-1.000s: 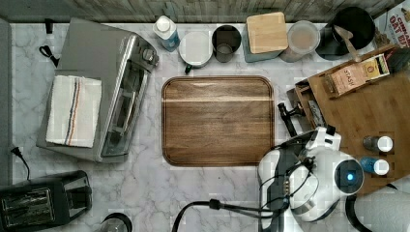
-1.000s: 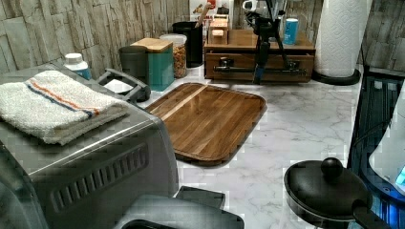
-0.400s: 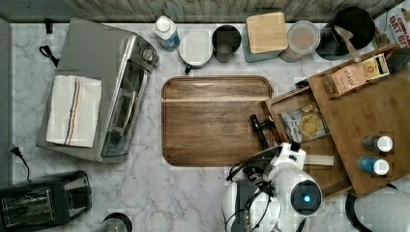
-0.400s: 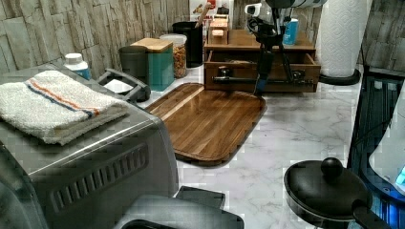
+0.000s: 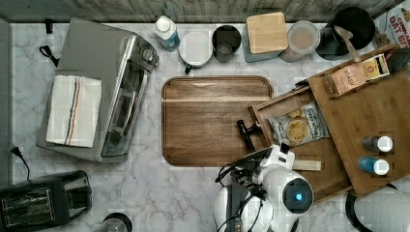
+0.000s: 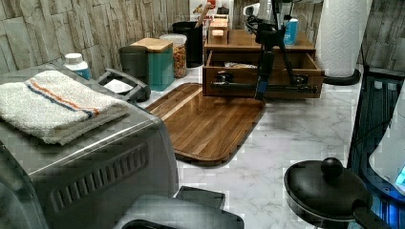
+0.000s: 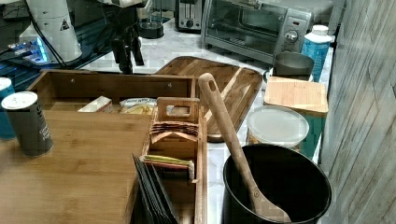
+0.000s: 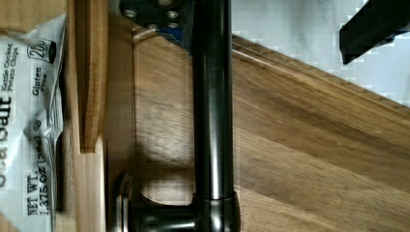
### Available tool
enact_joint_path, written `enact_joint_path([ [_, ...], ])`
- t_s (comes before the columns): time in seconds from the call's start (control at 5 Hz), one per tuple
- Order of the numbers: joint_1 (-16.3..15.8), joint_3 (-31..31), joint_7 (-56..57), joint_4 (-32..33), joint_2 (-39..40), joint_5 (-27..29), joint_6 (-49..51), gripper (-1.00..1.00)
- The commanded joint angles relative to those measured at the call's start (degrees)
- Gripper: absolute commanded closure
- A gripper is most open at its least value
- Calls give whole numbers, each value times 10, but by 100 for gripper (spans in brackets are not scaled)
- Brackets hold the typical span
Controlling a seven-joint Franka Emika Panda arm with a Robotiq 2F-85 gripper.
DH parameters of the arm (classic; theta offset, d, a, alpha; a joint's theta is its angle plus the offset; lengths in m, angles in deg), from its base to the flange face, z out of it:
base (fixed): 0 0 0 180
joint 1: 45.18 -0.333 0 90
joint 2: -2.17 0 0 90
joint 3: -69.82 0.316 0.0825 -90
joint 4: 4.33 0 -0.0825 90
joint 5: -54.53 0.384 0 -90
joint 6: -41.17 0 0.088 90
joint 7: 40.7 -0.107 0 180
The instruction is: Open the drawer.
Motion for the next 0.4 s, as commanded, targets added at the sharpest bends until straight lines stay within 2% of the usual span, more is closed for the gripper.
enact_joint_path([
  [0.2, -118, 114, -152, 125, -72, 47, -8, -100],
  [0.4, -135, 127, -180, 142, -83, 46, -43, -100],
])
